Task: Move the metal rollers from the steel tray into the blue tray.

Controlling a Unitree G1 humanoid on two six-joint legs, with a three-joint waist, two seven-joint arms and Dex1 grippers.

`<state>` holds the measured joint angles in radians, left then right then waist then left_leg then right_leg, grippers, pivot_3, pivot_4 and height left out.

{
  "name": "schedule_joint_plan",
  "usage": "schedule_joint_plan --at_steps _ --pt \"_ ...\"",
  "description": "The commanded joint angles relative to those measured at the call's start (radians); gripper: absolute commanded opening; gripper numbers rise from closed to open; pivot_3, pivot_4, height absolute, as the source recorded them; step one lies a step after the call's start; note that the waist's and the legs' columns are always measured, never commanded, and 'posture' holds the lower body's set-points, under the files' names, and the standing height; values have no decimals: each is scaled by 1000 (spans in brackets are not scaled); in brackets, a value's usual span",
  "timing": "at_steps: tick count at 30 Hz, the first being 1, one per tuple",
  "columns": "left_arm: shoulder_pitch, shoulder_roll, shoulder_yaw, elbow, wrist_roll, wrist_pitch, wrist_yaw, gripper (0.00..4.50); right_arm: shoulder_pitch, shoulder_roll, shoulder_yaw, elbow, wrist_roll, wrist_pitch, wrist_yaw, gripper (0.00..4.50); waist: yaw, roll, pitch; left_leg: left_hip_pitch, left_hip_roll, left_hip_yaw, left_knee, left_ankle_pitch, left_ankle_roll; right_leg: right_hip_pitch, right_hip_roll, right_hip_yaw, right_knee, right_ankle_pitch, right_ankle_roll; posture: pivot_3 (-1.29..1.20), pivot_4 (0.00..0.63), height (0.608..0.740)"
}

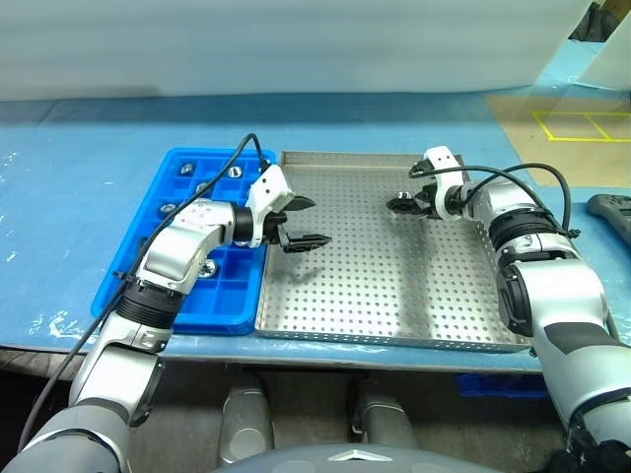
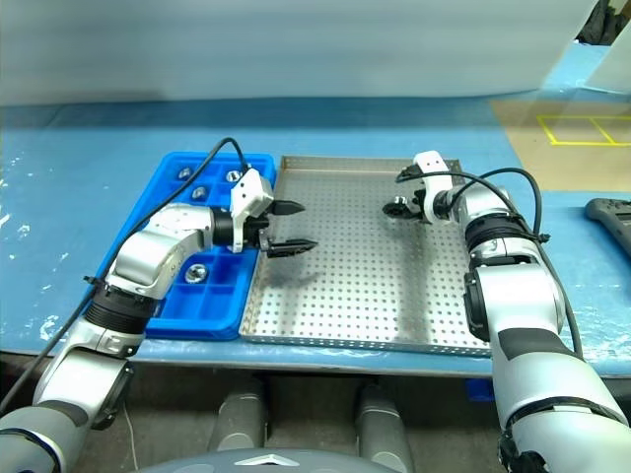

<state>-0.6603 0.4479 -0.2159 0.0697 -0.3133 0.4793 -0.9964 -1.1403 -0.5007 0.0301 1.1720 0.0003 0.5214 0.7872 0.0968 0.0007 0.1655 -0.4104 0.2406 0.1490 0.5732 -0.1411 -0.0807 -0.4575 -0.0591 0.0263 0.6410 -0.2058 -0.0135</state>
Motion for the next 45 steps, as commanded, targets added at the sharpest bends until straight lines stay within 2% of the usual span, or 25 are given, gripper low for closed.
schedule_joint_plan --at_steps 1,7,8,17,25,33,38,45 --pt "0 5 19 -35 -6 -2 -2 4500 -37 -2 -9 0 -5 -29 -1 3866 0 0 0 0 0 0 0 0 0 0 0 0 0 0 0 28 150 740" --pt "5 5 15 -39 -1 -4 -2 4500 -37 10 -12 3 -6 -48 -4 1716 0 0 0 0 0 0 0 0 0 0 0 0 0 0 0 30 150 740" --pt "6 5 15 -40 -1 -3 -1 4500 -38 10 -13 3 -6 -50 -5 1601 0 0 0 0 0 0 0 0 1 0 0 0 0 0 0 30 150 740" --pt "12 11 27 -45 0 -7 8 4500 -35 15 -25 -19 2 -89 -23 1606 0 0 0 0 0 0 0 0 1 0 0 0 -1 0 0 36 150 740" --pt "72 23 113 -115 -27 -13 69 4500 75 112 -75 -277 78 -306 -16 1606 -1 0 0 0 1 1 -2 -1 1 -2 0 0 -1 0 0 89 150 740" --pt "190 50 205 -256 -73 15 135 4500 243 232 -44 -626 188 -226 81 1606 7 0 0 -2 1 0 -2 -2 3 -1 0 0 -3 -1 -1 173 150 740" --pt "279 94 268 -367 -126 66 154 4500 258 261 -12 -710 216 -152 119 1606 9 0 1 -1 1 0 -3 -2 3 -1 0 -1 -3 -1 -1 226 150 740" --pt "429 194 376 -555 -227 169 179 4500 228 269 74 -777 244 -43 249 1606 16 0 1 0 1 0 -10 -2 3 -2 0 -1 -5 -2 -2 303 150 740"
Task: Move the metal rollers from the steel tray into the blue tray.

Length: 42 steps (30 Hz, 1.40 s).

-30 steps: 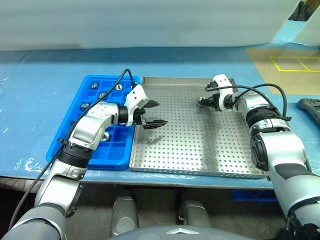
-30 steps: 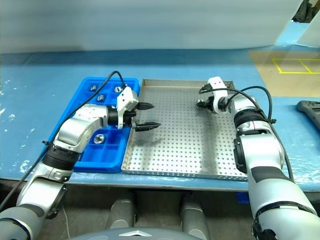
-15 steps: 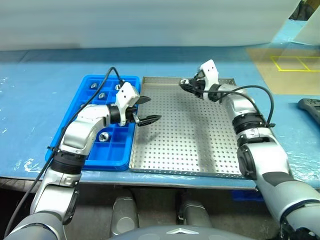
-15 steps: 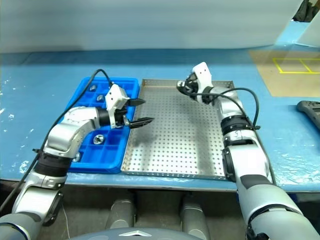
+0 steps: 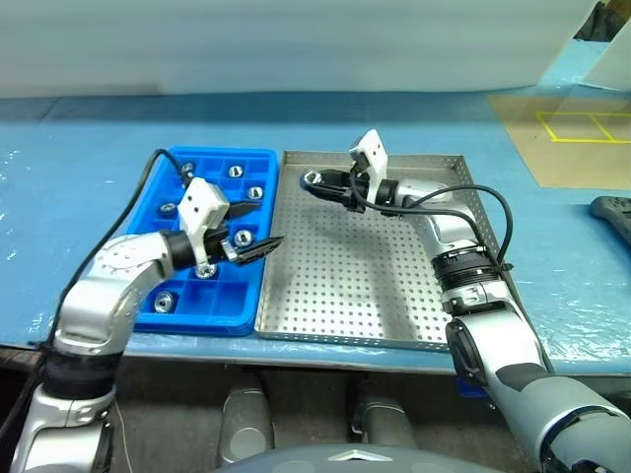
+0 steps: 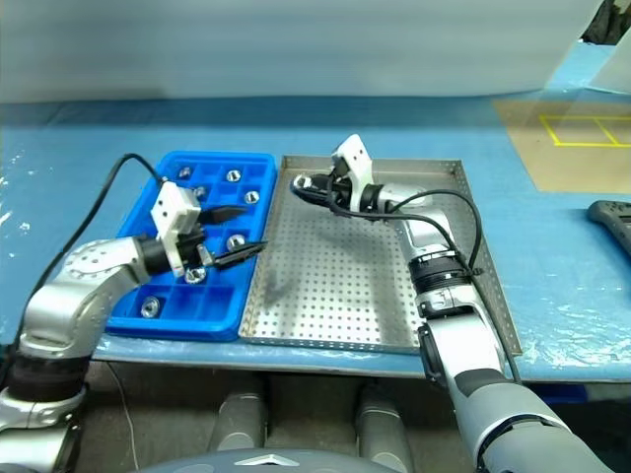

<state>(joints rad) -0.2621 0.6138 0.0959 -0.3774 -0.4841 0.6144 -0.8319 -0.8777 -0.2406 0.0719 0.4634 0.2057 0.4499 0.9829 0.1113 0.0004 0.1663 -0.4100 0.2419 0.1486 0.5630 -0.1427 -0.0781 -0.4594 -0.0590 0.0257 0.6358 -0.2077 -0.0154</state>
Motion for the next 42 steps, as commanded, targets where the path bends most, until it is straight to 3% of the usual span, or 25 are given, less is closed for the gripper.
schedule_joint_plan --at_steps 1,19,33,42 --pt "43 35 75 -125 -68 44 21 4500 -39 10 40 -71 37 34 62 1606 7 0 0 0 0 0 0 0 0 0 0 0 -1 0 0 312 150 740" --pt "359 147 265 -449 -259 218 157 4500 -120 27 265 -59 -63 1 215 1606 99 0 0 -3 2 -2 -3 -1 1 0 0 0 -8 0 0 500 150 740" --pt "483 205 392 -545 -437 265 219 4500 -85 -56 388 -231 -56 96 374 1606 154 0 0 -4 2 -3 -3 -1 2 0 1 0 -11 0 1 546 150 740" --pt "548 244 434 -573 -496 263 256 4500 -22 -67 468 -340 -80 127 371 1606 177 0 0 -4 2 -3 -2 -1 2 1 2 0 -10 -1 2 554 150 740"
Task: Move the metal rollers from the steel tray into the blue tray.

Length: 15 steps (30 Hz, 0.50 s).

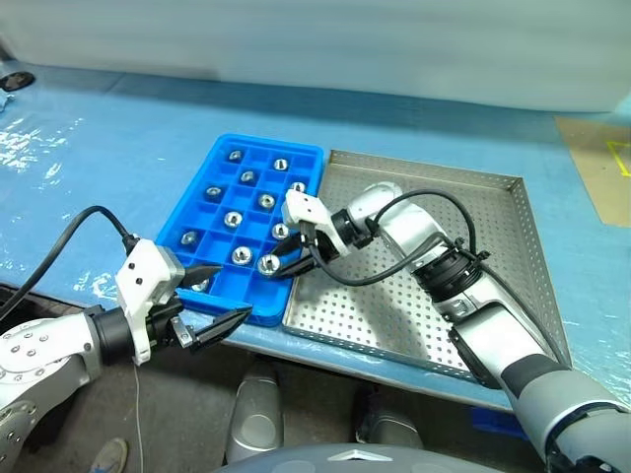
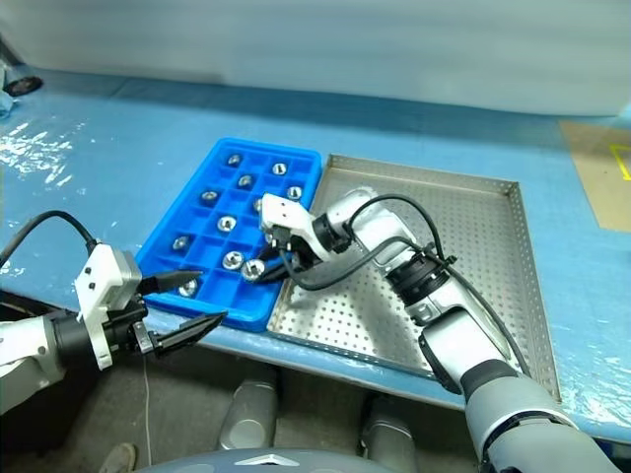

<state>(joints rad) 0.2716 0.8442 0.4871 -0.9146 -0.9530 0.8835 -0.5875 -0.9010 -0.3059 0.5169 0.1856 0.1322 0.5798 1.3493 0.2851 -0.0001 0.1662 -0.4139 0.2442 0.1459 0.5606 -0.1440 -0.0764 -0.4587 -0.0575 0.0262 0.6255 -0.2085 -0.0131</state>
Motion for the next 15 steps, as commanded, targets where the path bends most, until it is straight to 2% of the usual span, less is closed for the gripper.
schedule_joint_plan --at_steps 1,15 --pt "21 16 47 -37 -31 -8 14 4500 7 -2 36 -65 -14 -8 1 1606 6 0 0 0 0 0 0 0 0 0 0 0 0 -1 1 554 150 740" --pt "30 29 31 -46 -64 -21 64 4500 -7 25 128 -8 -121 -45 -49 1606 34 0 0 3 0 0 1 0 0 3 0 1 1 -3 6 569 150 740"
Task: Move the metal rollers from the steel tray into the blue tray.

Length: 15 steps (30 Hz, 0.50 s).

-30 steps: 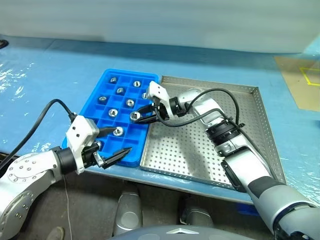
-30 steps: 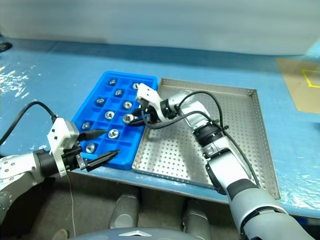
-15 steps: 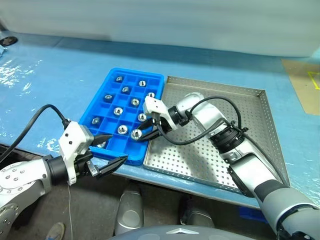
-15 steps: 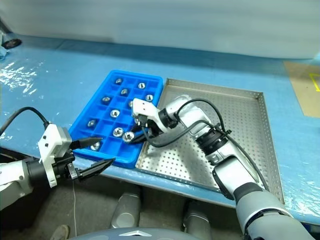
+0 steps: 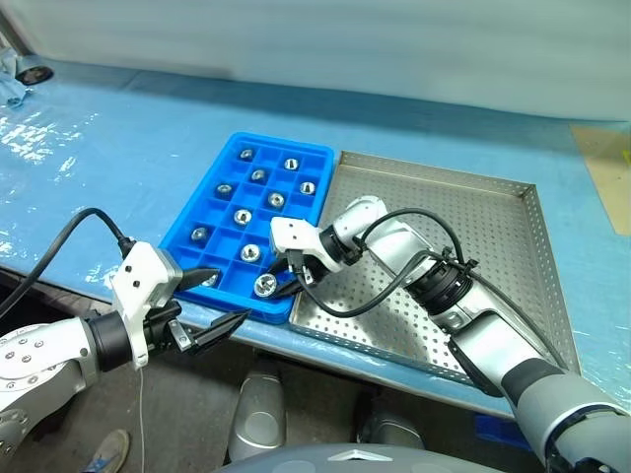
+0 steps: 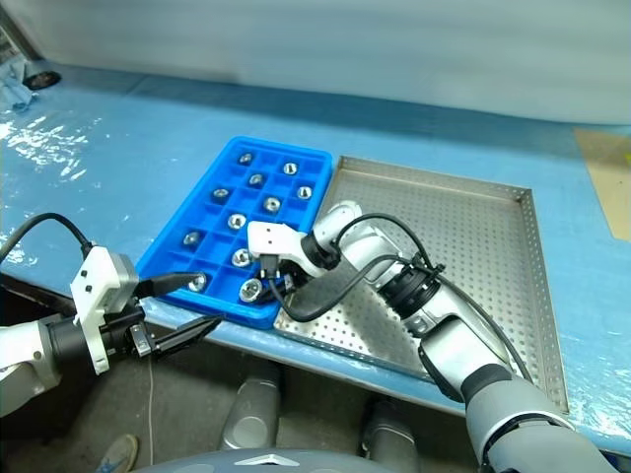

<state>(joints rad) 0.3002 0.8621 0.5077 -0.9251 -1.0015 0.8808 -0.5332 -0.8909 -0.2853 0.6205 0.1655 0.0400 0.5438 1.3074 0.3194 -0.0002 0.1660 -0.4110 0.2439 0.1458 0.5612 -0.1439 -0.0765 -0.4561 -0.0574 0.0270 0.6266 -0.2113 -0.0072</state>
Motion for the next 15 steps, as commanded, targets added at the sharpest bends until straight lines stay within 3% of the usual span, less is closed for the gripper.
schedule_joint_plan --at_steps 1,15 --pt "0 12 7 -36 -17 -19 13 4500 -19 7 26 17 -33 -9 -9 1606 0 0 0 1 0 0 0 0 0 1 0 0 0 0 0 568 150 740" --pt "-41 27 -33 -10 -6 -25 15 4500 -53 15 78 104 -130 -81 -24 1606 9 -1 -1 9 -2 0 0 0 0 3 0 3 9 -1 1 554 150 740"
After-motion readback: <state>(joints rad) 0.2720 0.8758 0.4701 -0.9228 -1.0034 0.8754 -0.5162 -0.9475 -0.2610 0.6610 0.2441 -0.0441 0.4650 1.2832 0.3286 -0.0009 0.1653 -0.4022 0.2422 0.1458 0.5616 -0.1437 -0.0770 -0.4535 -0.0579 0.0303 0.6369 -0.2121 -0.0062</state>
